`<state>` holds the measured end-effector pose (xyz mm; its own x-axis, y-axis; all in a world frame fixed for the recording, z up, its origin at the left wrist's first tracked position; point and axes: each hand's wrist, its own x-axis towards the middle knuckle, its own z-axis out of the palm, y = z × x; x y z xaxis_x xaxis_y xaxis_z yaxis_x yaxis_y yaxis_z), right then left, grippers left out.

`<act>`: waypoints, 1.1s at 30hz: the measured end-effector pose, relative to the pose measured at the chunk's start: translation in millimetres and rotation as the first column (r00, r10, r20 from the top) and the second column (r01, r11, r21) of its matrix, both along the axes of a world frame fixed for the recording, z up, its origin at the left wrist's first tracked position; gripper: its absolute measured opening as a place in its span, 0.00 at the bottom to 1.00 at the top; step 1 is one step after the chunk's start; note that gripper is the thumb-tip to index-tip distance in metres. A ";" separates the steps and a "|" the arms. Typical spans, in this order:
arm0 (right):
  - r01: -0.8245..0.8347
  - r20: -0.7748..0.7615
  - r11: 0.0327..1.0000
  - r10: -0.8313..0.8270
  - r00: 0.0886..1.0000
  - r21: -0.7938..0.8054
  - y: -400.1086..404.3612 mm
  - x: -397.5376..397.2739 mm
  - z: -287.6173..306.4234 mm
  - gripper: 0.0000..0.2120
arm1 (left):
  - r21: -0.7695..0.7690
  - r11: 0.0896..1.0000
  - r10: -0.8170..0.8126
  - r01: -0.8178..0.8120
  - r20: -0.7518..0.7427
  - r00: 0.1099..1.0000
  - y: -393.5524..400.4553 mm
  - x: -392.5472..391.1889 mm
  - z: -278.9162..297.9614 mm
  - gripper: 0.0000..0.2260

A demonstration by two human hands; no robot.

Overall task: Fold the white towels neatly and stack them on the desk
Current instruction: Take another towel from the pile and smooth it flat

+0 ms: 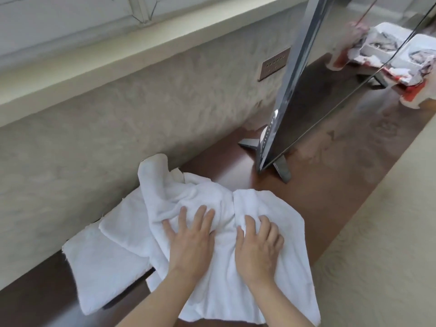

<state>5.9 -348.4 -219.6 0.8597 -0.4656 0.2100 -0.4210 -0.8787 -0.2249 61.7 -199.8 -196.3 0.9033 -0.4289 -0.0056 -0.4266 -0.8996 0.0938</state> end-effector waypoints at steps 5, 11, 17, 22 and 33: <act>-0.045 0.129 0.998 0.048 0.990 -0.032 -4.8 2.7 -7.4 0.11 | 0.022 0.999 0.040 -0.043 0.098 0.994 -0.6 -3.5 3.4 0.22; -0.069 0.224 0.995 0.053 0.973 0.067 -2.1 2.9 13.4 0.20 | -0.137 0.991 0.035 -0.010 0.182 0.983 9.7 -10.4 11.6 0.28; -0.081 0.250 0.965 0.016 0.968 0.251 15.6 8.5 56.7 0.24 | -0.312 0.950 0.039 0.029 0.210 0.977 37.8 -16.2 44.7 0.28; -0.217 0.356 0.946 0.123 0.926 0.239 53.1 6.5 90.7 0.20 | -0.365 0.930 0.061 0.046 0.278 0.959 86.0 -24.1 81.9 0.27; -0.454 0.495 0.879 0.333 0.802 0.145 198.7 -50.7 169.6 0.21 | -0.411 0.911 0.188 0.046 0.511 0.838 248.3 -119.6 160.4 0.14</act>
